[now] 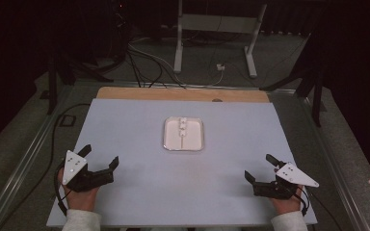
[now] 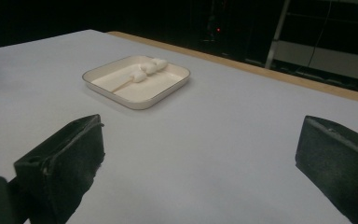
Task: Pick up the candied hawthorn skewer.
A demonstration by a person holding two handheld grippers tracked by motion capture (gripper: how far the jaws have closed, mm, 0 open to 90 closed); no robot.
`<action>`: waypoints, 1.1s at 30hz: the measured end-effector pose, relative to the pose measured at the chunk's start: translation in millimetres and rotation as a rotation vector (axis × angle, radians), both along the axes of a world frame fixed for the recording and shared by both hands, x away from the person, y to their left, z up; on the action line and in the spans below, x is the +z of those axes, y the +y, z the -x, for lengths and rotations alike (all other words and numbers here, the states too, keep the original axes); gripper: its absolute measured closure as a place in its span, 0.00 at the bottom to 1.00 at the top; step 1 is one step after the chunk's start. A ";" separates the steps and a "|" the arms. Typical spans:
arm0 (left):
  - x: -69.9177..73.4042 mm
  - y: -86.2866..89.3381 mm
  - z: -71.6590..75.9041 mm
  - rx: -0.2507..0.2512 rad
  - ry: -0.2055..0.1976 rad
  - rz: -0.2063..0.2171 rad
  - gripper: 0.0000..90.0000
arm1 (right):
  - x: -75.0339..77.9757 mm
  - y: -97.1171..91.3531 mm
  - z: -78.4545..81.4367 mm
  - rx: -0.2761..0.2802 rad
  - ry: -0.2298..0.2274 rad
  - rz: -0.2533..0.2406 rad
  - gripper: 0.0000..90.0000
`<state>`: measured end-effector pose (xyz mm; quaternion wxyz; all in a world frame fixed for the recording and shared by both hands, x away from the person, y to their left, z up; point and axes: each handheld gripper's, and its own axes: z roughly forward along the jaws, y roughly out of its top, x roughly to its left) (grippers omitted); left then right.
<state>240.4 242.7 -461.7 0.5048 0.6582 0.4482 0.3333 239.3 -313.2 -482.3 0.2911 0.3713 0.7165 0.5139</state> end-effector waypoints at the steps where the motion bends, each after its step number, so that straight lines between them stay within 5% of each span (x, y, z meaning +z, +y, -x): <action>1: -0.5 -0.2 -0.1 0.000 0.003 -0.002 0.01 | -0.6 -0.1 -0.9 -0.003 0.008 0.000 0.01; 14: 8.4 -7.8 -7.7 -0.019 0.050 -0.001 0.01 | -2.5 -1.9 -4.5 -0.029 0.015 0.010 0.01; 20: 18.0 -18.3 -23.2 -0.060 0.089 0.021 0.01 | -3.5 -0.1 -5.5 -0.038 0.021 0.021 0.01; 33: 27.1 -70.1 -69.6 -0.158 0.142 -0.050 0.01 | -3.5 -2.8 -5.9 -0.053 0.022 0.021 0.01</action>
